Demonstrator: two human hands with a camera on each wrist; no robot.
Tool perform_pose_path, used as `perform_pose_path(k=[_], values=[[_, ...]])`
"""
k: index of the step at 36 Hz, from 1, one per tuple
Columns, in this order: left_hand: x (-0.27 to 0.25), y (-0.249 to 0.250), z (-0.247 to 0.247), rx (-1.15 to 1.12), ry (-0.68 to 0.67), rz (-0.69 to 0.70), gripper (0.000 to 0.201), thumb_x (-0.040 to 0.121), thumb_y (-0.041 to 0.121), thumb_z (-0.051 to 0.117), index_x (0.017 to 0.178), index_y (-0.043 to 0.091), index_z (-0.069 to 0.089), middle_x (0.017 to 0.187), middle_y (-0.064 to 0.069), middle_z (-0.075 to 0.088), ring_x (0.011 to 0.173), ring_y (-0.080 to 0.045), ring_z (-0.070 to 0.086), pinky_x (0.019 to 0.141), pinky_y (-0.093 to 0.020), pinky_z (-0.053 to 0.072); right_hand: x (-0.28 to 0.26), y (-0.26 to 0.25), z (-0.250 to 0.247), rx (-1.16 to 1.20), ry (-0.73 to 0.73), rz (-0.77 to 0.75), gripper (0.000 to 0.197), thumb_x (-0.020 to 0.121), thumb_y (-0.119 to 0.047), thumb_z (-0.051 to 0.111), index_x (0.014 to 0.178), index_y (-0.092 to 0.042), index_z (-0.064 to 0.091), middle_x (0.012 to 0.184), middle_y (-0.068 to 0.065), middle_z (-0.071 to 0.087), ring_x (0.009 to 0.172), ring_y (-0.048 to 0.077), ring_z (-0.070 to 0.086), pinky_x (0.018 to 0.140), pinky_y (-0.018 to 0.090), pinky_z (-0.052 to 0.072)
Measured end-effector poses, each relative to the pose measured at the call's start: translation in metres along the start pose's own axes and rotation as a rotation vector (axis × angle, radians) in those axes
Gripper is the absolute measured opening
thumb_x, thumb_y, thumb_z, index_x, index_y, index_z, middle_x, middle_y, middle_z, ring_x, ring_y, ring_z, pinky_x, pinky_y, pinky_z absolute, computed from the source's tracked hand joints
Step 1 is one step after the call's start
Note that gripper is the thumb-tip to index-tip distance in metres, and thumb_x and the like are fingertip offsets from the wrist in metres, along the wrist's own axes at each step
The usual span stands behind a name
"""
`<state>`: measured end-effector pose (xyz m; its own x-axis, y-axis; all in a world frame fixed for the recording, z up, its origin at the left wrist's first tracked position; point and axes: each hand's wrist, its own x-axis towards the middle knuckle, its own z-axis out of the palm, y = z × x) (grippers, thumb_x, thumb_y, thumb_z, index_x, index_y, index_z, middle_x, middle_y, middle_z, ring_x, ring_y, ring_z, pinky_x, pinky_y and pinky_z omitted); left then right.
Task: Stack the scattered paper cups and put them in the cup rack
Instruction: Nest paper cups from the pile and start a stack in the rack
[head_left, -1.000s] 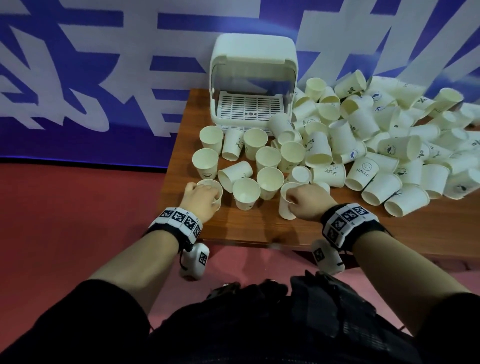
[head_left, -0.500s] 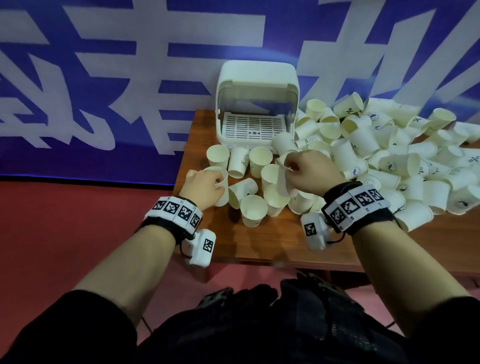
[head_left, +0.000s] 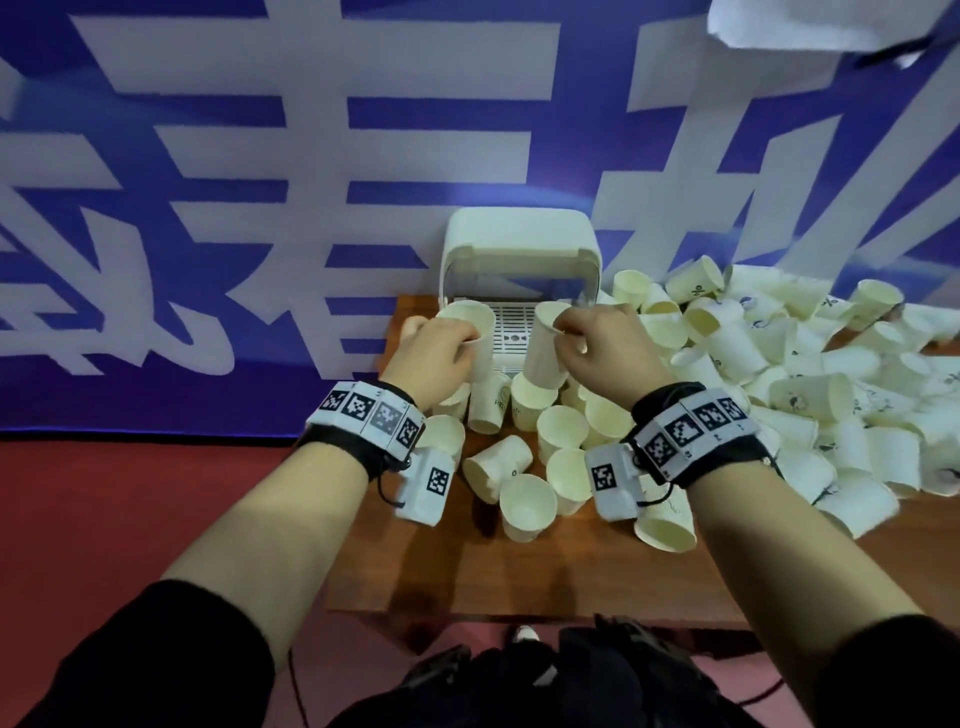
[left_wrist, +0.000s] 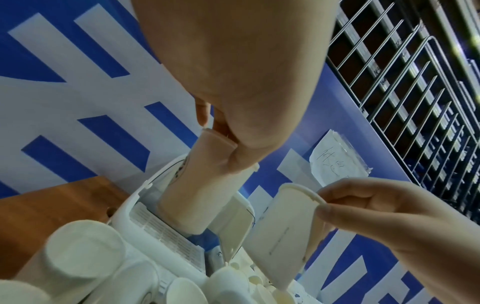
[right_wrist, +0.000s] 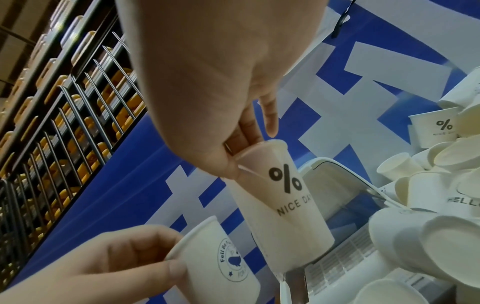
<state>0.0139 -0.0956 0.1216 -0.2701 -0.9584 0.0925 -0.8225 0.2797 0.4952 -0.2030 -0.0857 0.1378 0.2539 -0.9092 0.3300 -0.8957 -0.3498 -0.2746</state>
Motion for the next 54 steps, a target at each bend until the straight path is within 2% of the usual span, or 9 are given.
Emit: perform_pose_path(k=[3,6,15,25,29,34,40,49,54], values=[[0.022,-0.001,0.001,0.055,0.052,0.046,0.025,0.097,0.014,0.042,0.108,0.02,0.063,0.113,-0.002,0.062,0.117,-0.031,0.041,0.099,-0.04,0.031,0.02,0.011,0.003,-0.017,0.011,0.009,0.019,0.082,-0.011,0.049,0.086,-0.011,0.067,0.077,0.008,0.068,0.077,0.031,0.059,0.078,0.036,0.037],[0.045,-0.002,0.003,0.102,0.109,0.08,0.024,0.098,0.013,0.044,0.11,0.017,0.064,0.111,0.0,0.062,0.112,-0.023,0.045,0.101,-0.035,0.027,0.041,0.022,0.007,-0.013,0.017,0.0,0.017,0.079,-0.013,0.049,0.079,-0.01,0.065,0.07,0.01,0.066,0.071,0.034,0.058,0.07,0.039,0.043],[0.114,-0.027,0.022,0.152,0.148,0.129,0.018,0.093,0.016,0.057,0.107,0.015,0.069,0.11,-0.004,0.064,0.106,-0.022,0.053,0.091,-0.035,0.04,0.099,0.065,0.025,0.09,-0.014,-0.063,0.014,0.085,-0.012,0.057,0.087,-0.009,0.07,0.081,0.007,0.07,0.08,0.03,0.062,0.072,0.036,0.044],[0.16,-0.059,0.057,0.141,-0.001,0.066,0.022,0.094,0.02,0.056,0.111,0.017,0.07,0.109,0.0,0.064,0.105,-0.019,0.054,0.087,-0.035,0.047,0.127,0.099,0.078,0.183,-0.063,-0.086,0.016,0.085,-0.018,0.058,0.088,-0.01,0.071,0.085,0.008,0.069,0.081,0.033,0.061,0.074,0.047,0.049],[0.17,-0.074,0.069,0.146,-0.066,0.033,0.022,0.093,0.018,0.056,0.111,0.017,0.07,0.11,-0.001,0.064,0.107,-0.02,0.054,0.089,-0.037,0.047,0.128,0.1,0.096,0.235,-0.046,-0.11,0.008,0.083,-0.012,0.066,0.085,-0.006,0.07,0.082,0.008,0.069,0.079,0.031,0.061,0.071,0.04,0.051],[0.176,-0.09,0.078,0.133,-0.134,0.023,0.025,0.094,0.015,0.054,0.114,0.014,0.069,0.114,-0.003,0.063,0.11,-0.022,0.053,0.091,-0.038,0.046,0.127,0.102,0.111,0.276,-0.056,-0.123,0.009,0.085,-0.012,0.064,0.086,-0.006,0.07,0.08,0.007,0.067,0.08,0.031,0.06,0.072,0.04,0.05],[0.18,-0.107,0.092,0.118,-0.229,0.029,0.028,0.095,0.016,0.051,0.117,0.015,0.069,0.115,-0.004,0.06,0.115,-0.022,0.048,0.096,-0.038,0.042,0.123,0.102,0.128,0.355,-0.068,-0.097,0.011,0.085,-0.012,0.062,0.088,-0.005,0.07,0.083,0.008,0.068,0.081,0.031,0.062,0.077,0.025,0.04],[0.179,-0.124,0.103,0.131,-0.242,0.086,0.024,0.093,0.016,0.055,0.111,0.015,0.072,0.109,-0.006,0.057,0.11,-0.026,0.05,0.093,-0.038,0.043,0.124,0.094,0.145,0.44,-0.014,-0.117,0.015,0.088,-0.014,0.06,0.088,-0.001,0.068,0.083,0.009,0.067,0.08,0.028,0.062,0.079,0.026,0.044],[0.174,-0.129,0.106,0.13,-0.271,0.114,0.024,0.093,0.022,0.057,0.111,0.015,0.071,0.113,-0.008,0.055,0.11,-0.029,0.051,0.092,-0.036,0.043,0.133,0.087,0.146,0.417,-0.08,-0.12,0.014,0.087,-0.014,0.061,0.089,-0.002,0.068,0.084,0.01,0.068,0.082,0.028,0.062,0.078,0.023,0.041]])
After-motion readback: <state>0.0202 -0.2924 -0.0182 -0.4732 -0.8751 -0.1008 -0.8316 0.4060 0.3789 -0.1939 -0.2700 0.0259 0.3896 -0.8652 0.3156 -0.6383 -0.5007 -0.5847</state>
